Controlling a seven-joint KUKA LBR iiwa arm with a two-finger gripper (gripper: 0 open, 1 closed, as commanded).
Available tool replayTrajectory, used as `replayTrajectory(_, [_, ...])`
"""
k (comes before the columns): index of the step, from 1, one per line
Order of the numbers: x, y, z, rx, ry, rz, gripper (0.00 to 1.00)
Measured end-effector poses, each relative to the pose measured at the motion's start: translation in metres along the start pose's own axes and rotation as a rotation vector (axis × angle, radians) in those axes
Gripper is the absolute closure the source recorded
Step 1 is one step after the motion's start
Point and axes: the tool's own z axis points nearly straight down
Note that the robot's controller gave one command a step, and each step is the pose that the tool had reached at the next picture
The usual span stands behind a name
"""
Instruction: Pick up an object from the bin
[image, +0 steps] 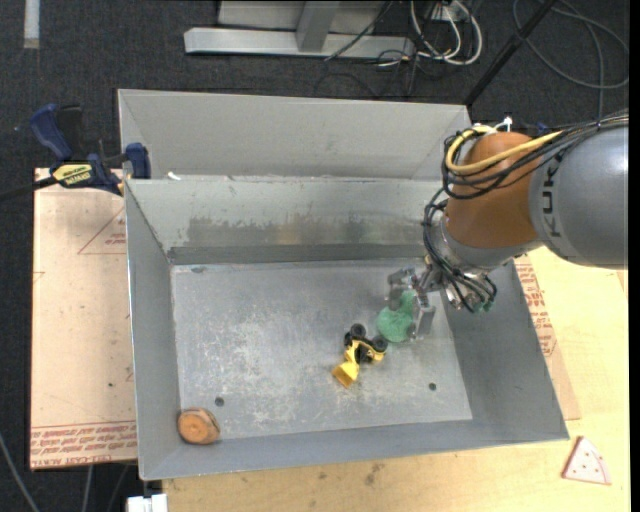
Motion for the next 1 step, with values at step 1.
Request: replayTrajectory(1, [-0.0001,0.0002,0.0000,0.000,0.000,-0.001,1.00])
